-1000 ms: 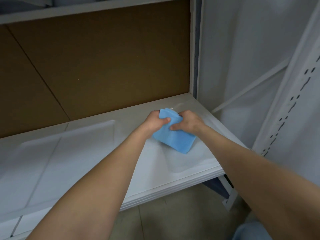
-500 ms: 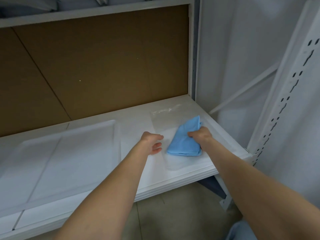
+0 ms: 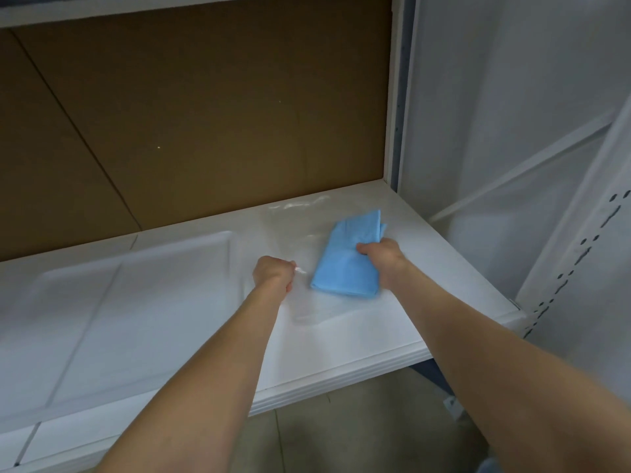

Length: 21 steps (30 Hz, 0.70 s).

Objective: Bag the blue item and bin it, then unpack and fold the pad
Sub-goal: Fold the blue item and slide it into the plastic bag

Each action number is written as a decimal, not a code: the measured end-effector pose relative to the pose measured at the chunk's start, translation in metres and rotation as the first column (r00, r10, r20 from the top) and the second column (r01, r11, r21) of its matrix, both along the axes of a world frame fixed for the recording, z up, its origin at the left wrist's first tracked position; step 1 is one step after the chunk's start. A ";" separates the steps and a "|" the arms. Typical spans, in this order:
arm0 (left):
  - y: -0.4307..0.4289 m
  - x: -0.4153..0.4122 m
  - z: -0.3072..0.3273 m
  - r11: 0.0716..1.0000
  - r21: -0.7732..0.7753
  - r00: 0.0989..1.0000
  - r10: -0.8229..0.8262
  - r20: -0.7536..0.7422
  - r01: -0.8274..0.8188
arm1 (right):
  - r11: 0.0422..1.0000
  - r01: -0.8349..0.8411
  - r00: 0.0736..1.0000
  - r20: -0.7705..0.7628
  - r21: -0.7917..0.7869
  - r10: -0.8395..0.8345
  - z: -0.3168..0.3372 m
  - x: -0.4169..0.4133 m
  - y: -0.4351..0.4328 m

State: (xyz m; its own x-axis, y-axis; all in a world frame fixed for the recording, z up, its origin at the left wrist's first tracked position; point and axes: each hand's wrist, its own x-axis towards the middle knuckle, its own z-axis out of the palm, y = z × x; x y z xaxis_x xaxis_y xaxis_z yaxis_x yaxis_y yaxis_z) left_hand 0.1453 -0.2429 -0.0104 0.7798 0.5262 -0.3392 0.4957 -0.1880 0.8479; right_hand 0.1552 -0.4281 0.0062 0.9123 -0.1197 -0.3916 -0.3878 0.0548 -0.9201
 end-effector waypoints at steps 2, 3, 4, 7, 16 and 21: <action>0.015 0.003 0.000 0.997 0.056 0.999 0.044 -0.007 -0.044 | 0.997 0.015 1.000 -0.014 0.079 -0.014 0.005 0.003 0.005; 0.021 0.003 0.001 0.995 0.089 0.999 0.048 -0.017 -0.046 | 0.994 0.016 1.000 -0.028 0.111 -0.013 0.006 0.004 0.006; 0.025 0.003 0.002 0.991 0.133 0.999 0.038 -0.031 -0.033 | 0.990 0.017 0.999 -0.045 0.138 -0.011 0.007 0.005 0.008; 0.034 0.001 0.004 0.951 0.301 0.994 -0.034 -0.108 0.065 | 0.981 0.015 0.996 -0.091 0.191 0.003 0.006 0.004 0.011; 0.006 -0.022 0.021 0.677 0.618 0.907 -0.389 -0.160 0.400 | 0.950 0.015 0.992 -0.123 0.312 0.025 0.010 -0.018 0.009; -0.016 -0.038 0.022 0.592 0.579 0.801 -0.565 -0.196 0.560 | 0.933 0.051 0.997 -0.065 0.357 -0.029 0.023 -0.033 -0.004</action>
